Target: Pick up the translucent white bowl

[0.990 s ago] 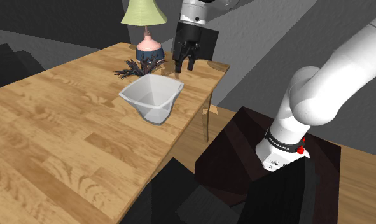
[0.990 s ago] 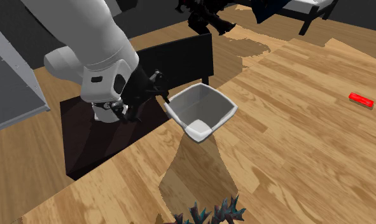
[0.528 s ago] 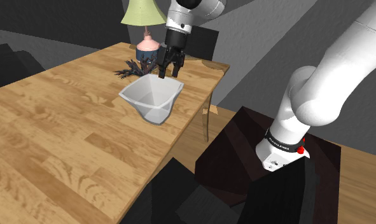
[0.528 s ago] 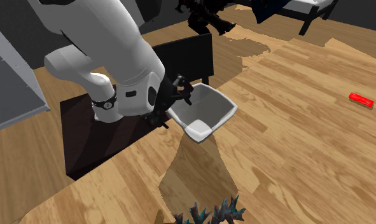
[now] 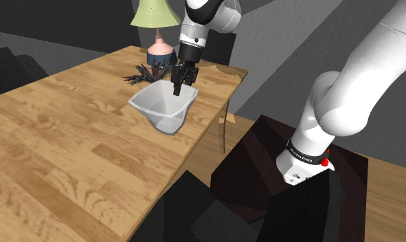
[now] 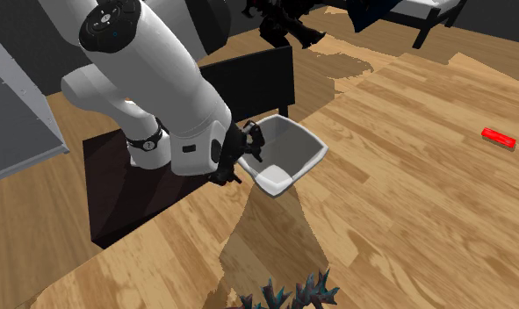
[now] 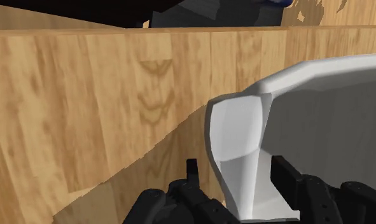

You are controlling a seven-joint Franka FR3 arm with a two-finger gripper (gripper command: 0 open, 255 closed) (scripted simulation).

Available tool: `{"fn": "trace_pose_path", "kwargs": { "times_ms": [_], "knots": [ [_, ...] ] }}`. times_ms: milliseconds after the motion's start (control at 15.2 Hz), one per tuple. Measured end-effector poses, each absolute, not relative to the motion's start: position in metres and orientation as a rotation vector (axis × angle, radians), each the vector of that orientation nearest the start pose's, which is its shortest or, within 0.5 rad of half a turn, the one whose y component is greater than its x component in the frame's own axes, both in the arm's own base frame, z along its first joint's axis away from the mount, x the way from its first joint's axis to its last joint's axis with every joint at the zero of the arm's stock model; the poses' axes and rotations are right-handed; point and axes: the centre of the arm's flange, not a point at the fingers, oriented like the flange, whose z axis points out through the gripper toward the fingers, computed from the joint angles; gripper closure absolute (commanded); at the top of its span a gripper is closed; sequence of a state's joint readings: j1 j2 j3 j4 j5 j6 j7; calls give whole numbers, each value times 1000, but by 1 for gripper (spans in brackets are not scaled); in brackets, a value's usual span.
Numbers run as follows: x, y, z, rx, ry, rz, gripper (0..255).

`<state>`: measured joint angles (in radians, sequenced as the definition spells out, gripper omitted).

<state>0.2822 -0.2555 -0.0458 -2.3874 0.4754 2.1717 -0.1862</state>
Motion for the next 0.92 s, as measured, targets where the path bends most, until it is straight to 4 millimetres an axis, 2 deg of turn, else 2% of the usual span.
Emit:
{"fn": "trace_pose_path", "kwargs": {
  "times_ms": [594, 924],
  "knots": [
    [447, 125, 426, -2723, -217, -40, 255],
    [447, 125, 446, -2724, -217, -36, 255]
  ]
}}
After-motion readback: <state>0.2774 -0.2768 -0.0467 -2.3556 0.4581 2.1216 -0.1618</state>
